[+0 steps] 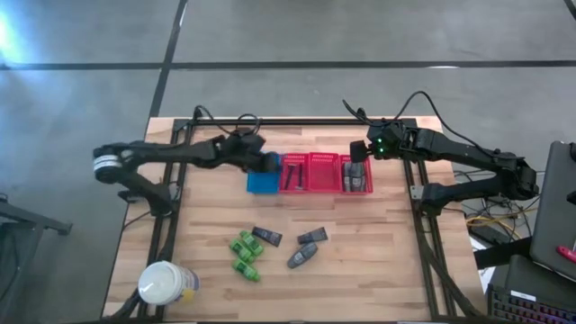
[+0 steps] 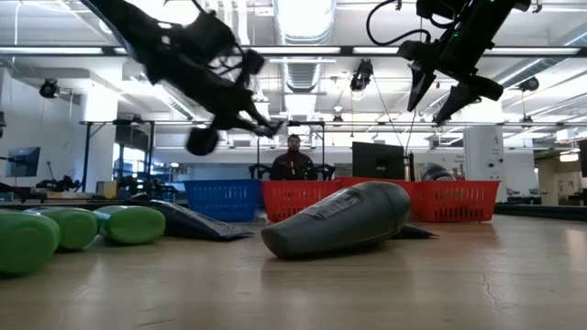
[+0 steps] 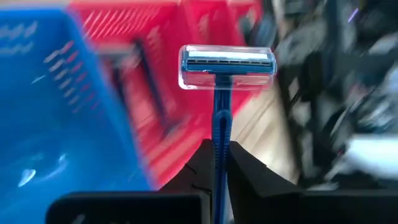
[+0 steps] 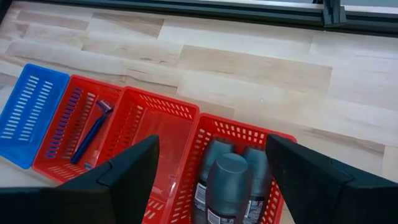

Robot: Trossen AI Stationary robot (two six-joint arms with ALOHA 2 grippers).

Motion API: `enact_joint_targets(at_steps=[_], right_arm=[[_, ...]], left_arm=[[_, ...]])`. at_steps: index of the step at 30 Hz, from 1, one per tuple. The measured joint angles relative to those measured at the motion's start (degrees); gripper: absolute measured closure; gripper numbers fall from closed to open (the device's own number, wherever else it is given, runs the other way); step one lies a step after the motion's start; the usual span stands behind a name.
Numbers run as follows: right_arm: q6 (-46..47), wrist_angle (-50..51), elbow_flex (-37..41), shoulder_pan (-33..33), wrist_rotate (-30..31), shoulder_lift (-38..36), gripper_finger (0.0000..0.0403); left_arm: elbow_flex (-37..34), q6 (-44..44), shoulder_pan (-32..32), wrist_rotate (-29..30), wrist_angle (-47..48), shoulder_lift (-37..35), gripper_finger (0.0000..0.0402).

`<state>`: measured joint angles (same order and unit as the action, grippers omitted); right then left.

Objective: Pick & Place Travel size toiletries
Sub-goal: Put the blue razor into the left red bin, then put the green shampoo into the blue bin

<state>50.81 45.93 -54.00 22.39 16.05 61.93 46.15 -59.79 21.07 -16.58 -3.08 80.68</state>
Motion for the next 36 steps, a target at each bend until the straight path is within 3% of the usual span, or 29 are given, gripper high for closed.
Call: enact_joint_targets(at_steps=[6, 12, 18, 25, 28, 32, 34, 36], right_arm=[[0.0, 0.0, 0.0, 0.0, 0.0, 0.0, 0.0087], [-0.3, 0.0, 0.0, 0.0, 0.0, 0.0, 0.0061], [-0.3, 0.0, 0.0, 0.0, 0.5, 0.0, 0.0041], [-1.3, 0.0, 0.0, 0.0, 0.6, 0.0, 0.0045], [-1.6, 0.0, 0.0, 0.0, 0.6, 0.0, 0.0050], [-1.9, 0.1, 0.0, 0.0, 0.6, 0.0, 0.0056], [-1.9, 0.1, 0.0, 0.0, 0.6, 0.0, 0.0060], [-1.9, 0.1, 0.0, 0.0, 0.5, 0.0, 0.0063]], left_arm=[[8.3, -3.4, -1.3, 5.3, -3.9, 11.2, 0.0377], [15.5, 0.0, -1.3, 9.9, 4.9, 17.7, 0.0364], [16.9, -1.1, -1.4, 9.9, 8.2, 18.7, 0.0311], [16.9, 0.1, -1.7, 6.9, 8.5, 17.3, 0.0245], [16.8, 14.7, -1.9, -0.4, 8.4, 14.5, 0.0233], [16.8, 47.4, -5.5, -13.5, 19.8, 7.4, 0.0232], [16.5, 61.9, -9.0, -11.8, 30.9, 4.0, 0.0234], [16.4, 73.2, -13.0, -5.4, 43.0, 1.4, 0.0234]])
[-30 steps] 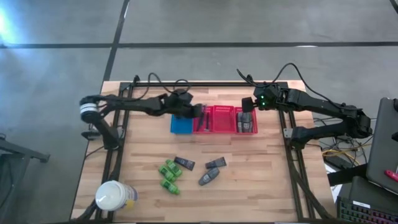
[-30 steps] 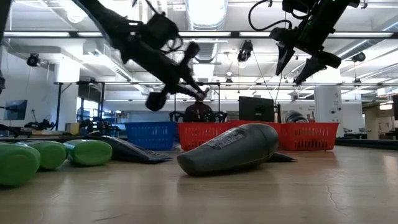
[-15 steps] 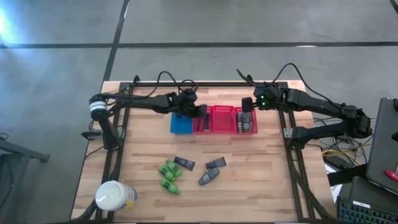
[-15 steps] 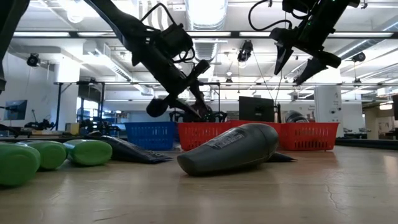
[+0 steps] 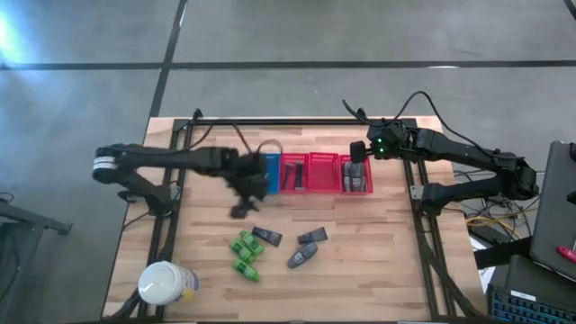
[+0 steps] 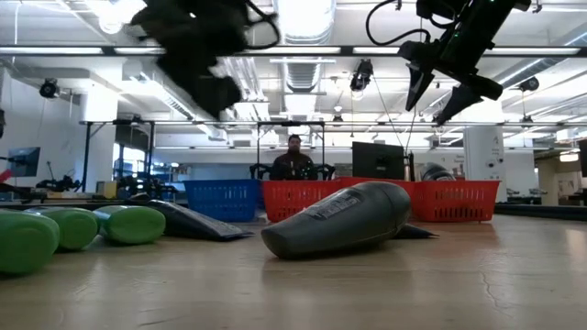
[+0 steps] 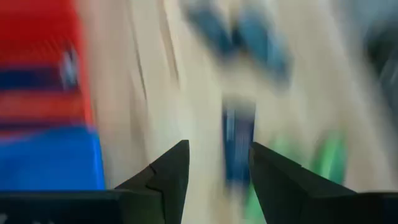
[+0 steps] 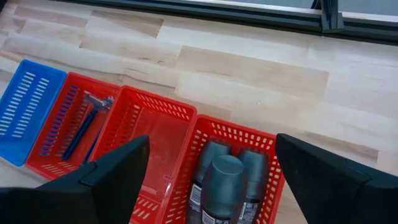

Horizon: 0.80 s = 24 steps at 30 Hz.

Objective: Pick & Place Travel size toiletries
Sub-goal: Put the green shampoo into the blue bin

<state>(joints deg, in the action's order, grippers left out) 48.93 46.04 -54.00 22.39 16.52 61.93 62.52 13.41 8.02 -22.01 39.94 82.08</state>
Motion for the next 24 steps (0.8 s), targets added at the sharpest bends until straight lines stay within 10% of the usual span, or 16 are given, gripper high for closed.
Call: enact_joint_targets(at_steps=[4, 14, 24], right_arm=[[0.1, 0.0, 0.0, 0.0, -0.3, 0.0, 0.0069], [0.8, -0.1, 0.0, 0.0, -0.5, 0.0, 0.0083], [2.1, 0.0, 0.0, 0.0, -0.5, 0.0, 0.0071]], left_arm=[[-0.9, 9.2, -9.4, 12.9, 14.5, -3.9, 0.0234], [-12.1, 6.3, -28.2, 14.0, 3.3, -3.8, 0.0221], [-14.2, -1.8, -31.1, 17.5, -4.2, -0.6, 0.0148]])
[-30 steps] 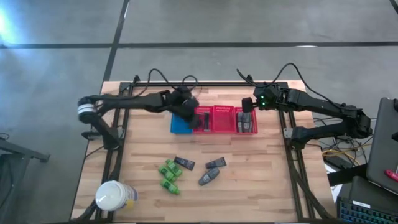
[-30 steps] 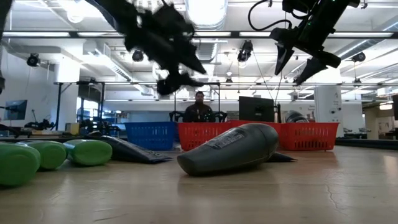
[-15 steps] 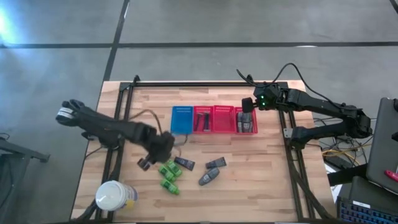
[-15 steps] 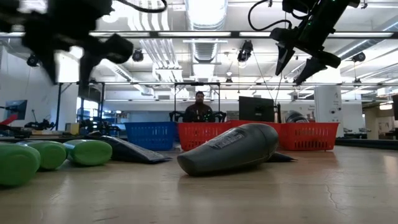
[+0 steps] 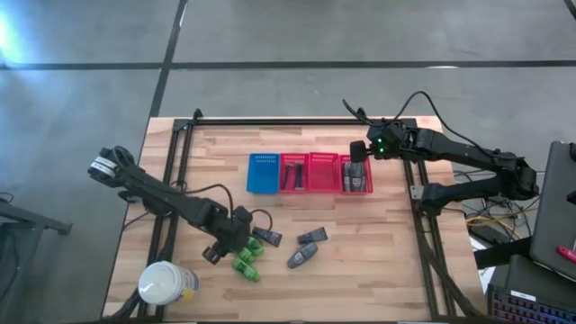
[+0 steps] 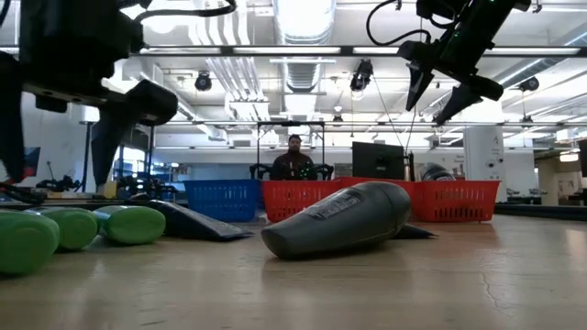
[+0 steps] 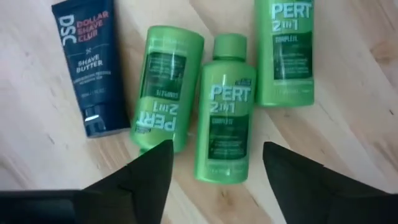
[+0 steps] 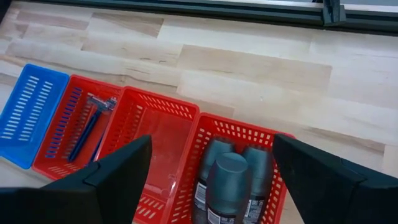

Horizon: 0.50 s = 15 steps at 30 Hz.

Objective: Pick & Place Travel size toiletries
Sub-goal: Put the green shampoo into the blue bin

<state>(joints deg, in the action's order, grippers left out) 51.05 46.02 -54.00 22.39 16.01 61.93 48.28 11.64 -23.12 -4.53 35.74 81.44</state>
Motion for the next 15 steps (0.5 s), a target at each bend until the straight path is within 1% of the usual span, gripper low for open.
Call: enact_joint_targets(at_steps=[2, 6, 11, 15], right_arm=[[0.0, 0.0, 0.0, 0.0, 0.0, 0.0, 0.0063], [0.0, 0.0, 0.0, 0.0, 0.0, 0.0, 0.0047], [0.0, 0.0, 0.0, 0.0, 0.0, 0.0, 0.0040], [0.0, 0.0, 0.0, 0.0, 0.0, 0.0, 0.0044]], left_arm=[[-1.1, -0.1, -0.3, -1.5, -1.3, 0.1, 0.0141], [-3.9, -0.2, -0.3, -3.5, -5.2, 0.1, 0.0139], [-7.2, -0.1, -0.3, -0.3, -11.2, 0.1, 0.0140], [-9.8, -1.5, -0.3, -0.1, -13.2, 0.1, 0.0146]])
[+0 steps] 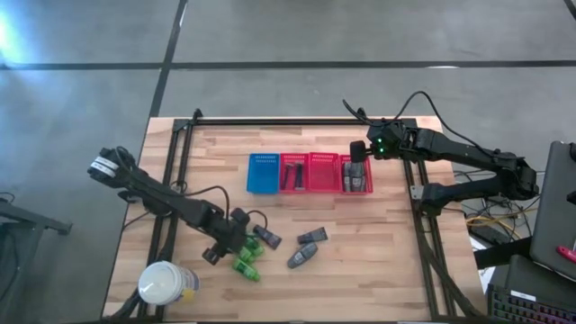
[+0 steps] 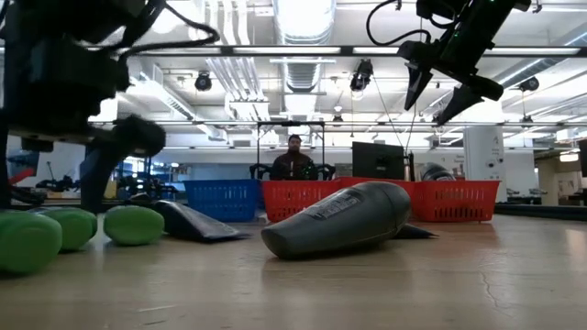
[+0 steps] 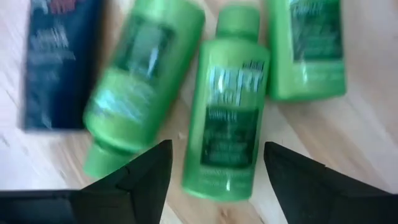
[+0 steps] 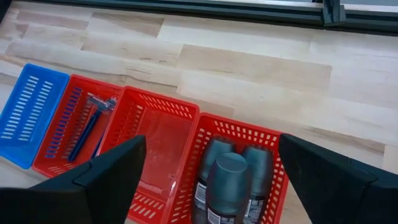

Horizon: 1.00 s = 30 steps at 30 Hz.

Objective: Pick & Place Travel size toiletries
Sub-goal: Put the green shampoo into the blue bin

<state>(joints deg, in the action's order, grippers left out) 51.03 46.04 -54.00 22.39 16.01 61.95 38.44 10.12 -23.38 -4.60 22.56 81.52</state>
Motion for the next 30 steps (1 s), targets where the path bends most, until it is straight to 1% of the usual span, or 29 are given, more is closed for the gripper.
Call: enact_joint_targets(at_steps=[4, 9, 14, 17, 19, 21, 23, 25, 28, 30], right_arm=[[0.0, 0.0, 0.0, 0.0, 0.0, 0.0, 0.0052], [0.0, 0.0, 0.0, 0.0, 0.0, 0.0, 0.0063], [0.0, 0.0, 0.0, 0.0, 0.0, 0.0, 0.0073], [0.0, 0.0, 0.0, 0.0, 0.0, 0.0, 0.0077], [0.0, 0.0, 0.0, 0.0, 0.0, 0.0, 0.0080], [0.0, 0.0, 0.0, 0.0, 0.0, 0.0, 0.0082], [0.0, 0.0, 0.0, 0.0, 0.0, 0.0, 0.0083], [0.0, 0.0, 0.0, 0.0, 0.0, 0.0, 0.0083], [0.0, -0.1, 0.0, 0.0, 0.0, 0.0, 0.0075], [0.0, -0.1, 0.0, 0.0, 0.0, 0.0, 0.0068]], left_arm=[[-1.7, -1.9, 0.0, -0.9, -0.5, 0.0, 0.0172], [-1.3, -2.0, 0.0, -0.9, -1.4, 0.0, 0.0232], [0.8, -3.4, 0.0, -0.9, -0.8, 0.0, 0.0235], [2.6, -8.1, 0.2, -0.9, 5.6, -0.9, 0.0235], [3.7, -12.1, 0.5, -0.9, 10.0, -2.9, 0.0235], [4.5, -16.0, 1.0, -0.9, 12.2, -6.1, 0.0235], [4.8, -22.4, 2.3, 0.2, 12.4, -10.0, 0.0235], [4.6, -32.5, 5.0, 4.0, 11.1, -14.1, 0.0235], [2.9, -51.0, 12.6, 9.6, 6.1, -19.5, 0.0235], [1.3, -63.3, 18.7, 11.2, 1.5, -21.7, 0.0235]])
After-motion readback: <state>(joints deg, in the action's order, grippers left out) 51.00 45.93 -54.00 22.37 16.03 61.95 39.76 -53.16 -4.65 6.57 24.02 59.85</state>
